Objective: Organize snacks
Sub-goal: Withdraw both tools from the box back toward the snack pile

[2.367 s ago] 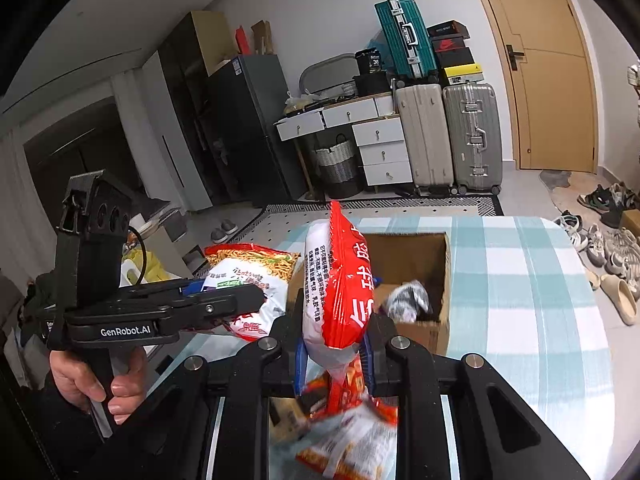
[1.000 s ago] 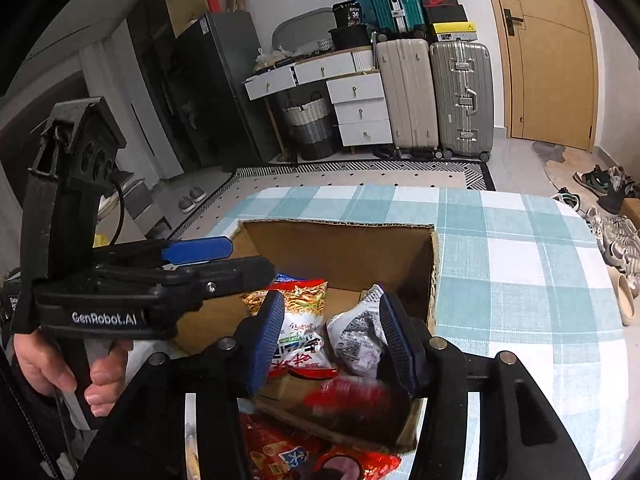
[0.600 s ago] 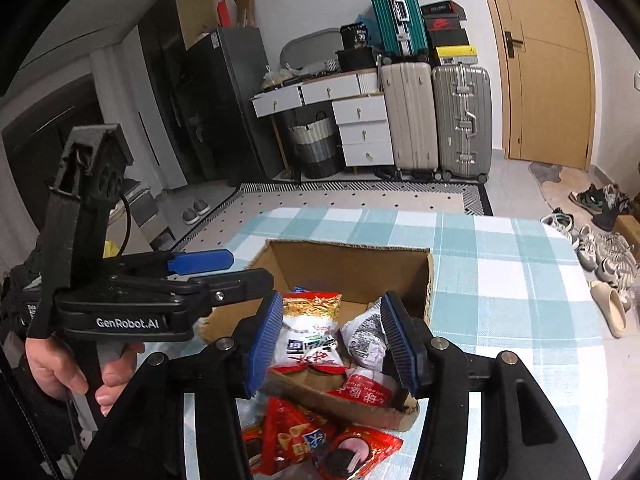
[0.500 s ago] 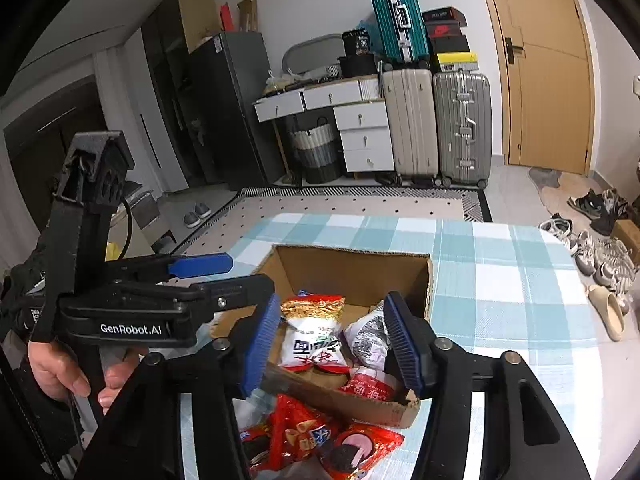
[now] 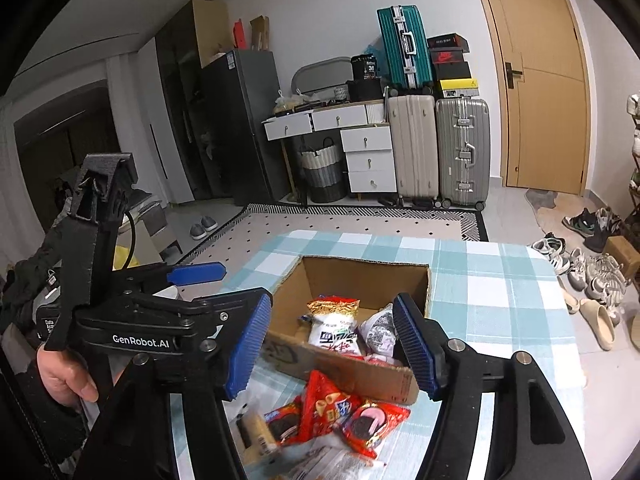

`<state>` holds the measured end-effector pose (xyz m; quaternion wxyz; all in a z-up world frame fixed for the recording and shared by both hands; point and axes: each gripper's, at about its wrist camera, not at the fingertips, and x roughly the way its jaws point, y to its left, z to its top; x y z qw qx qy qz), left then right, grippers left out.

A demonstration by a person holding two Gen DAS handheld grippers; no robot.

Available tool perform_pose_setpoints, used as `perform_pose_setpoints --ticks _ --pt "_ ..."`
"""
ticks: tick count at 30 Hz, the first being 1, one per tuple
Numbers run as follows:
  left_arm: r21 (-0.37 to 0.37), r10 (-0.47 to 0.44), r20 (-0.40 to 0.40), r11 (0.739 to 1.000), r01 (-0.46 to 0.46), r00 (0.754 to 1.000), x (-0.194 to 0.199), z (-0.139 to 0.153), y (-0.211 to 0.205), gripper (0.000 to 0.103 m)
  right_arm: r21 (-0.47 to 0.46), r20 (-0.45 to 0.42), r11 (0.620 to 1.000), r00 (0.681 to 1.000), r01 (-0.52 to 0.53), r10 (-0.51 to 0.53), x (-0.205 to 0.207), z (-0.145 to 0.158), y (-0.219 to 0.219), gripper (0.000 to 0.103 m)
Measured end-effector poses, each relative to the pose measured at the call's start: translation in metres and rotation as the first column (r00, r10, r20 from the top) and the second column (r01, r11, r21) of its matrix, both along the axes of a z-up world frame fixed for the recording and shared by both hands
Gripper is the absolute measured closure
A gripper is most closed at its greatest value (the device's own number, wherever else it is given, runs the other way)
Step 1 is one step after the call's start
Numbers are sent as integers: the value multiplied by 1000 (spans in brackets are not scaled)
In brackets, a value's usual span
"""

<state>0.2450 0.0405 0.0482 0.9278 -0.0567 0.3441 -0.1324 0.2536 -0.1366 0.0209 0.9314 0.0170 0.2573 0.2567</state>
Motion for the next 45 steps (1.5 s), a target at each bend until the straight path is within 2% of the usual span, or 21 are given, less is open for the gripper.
perform_pose_setpoints --ticks 6,10,17,22,35,45 --pt "7 9 34 1000 -9 999 -37 13 -3 1 12 32 1000 999 7 -8 -39 9 -6 31" --pt "14 16 49 1000 -16 999 -65 17 -7 1 26 49 1000 999 17 -18 -64 11 -12 23" --pt "17 41 59 999 -42 997 -104 15 -8 1 36 68 999 997 28 -31 -111 9 -20 17" --pt "32 42 67 999 -44 997 -129 8 -11 1 58 62 997 997 44 -48 -127 1 -28 17" --pt "-6 87 31 996 -86 996 -163 -32 4 1 90 2 992 996 86 -87 -166 -44 -49 16" --pt "-17 86 -9 996 -86 996 -171 -74 7 1 42 -41 995 995 95 -93 -179 -79 -46 16"
